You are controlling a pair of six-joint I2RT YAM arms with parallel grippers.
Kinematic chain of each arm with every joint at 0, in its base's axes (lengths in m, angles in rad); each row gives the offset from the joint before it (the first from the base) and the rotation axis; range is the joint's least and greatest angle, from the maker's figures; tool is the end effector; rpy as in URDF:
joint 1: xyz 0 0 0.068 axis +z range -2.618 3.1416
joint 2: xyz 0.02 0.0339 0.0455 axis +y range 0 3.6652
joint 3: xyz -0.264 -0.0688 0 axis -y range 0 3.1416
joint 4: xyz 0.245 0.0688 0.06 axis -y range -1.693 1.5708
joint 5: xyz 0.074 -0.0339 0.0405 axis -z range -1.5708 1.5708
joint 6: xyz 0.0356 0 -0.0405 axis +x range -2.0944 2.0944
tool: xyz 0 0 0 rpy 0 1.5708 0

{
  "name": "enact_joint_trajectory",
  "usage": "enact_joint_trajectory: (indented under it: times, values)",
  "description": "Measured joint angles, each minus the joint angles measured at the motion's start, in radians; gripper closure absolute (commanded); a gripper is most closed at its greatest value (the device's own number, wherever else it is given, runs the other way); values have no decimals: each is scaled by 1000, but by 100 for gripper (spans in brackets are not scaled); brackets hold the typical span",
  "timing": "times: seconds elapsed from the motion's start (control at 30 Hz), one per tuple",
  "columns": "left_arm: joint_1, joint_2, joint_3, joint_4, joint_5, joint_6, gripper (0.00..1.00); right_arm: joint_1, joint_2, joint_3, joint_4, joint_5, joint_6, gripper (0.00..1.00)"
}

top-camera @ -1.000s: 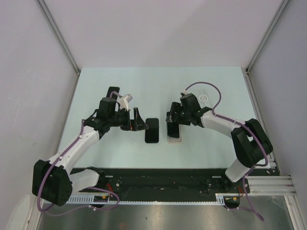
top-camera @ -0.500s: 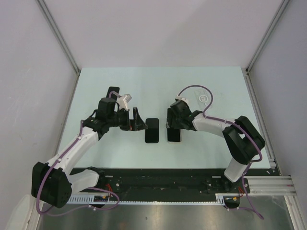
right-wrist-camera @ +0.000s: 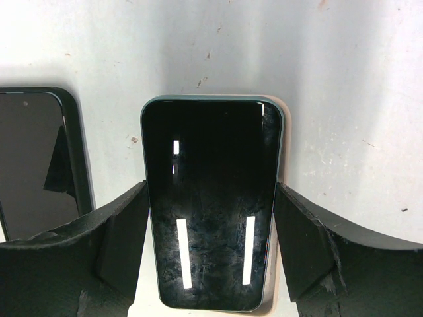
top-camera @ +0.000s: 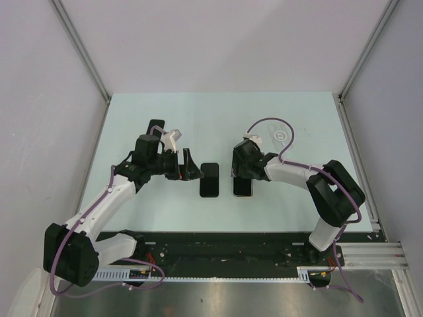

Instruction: Put the phone into the phone case

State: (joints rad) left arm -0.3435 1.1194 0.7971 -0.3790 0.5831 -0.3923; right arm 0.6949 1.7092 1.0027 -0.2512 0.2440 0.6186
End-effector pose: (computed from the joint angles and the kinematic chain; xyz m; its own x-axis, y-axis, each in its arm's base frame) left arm 0.2151 -0.0978 0.2634 -0.8203 -0.0455 -0.5701 0.3935 0.6784 -0.6204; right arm 0.2699 0.2138 0.1728 -0.8102 0.0572 -0.5834 -0.0549 0.9834 0.1727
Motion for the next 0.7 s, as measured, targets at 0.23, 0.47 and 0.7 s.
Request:
enact_joint_trajectory:
  times: [0.23, 0.47, 0.7]
  values:
    - [0, 0, 0, 0, 6, 0, 2, 3, 0, 0, -22, 21, 3, 38]
    - [0, 0, 0, 0, 8, 0, 2, 11, 0, 2, -33, 43, 10, 0]
    - [0, 0, 0, 1, 15, 0, 2, 15, -26, 5, -45, 56, 10, 0]
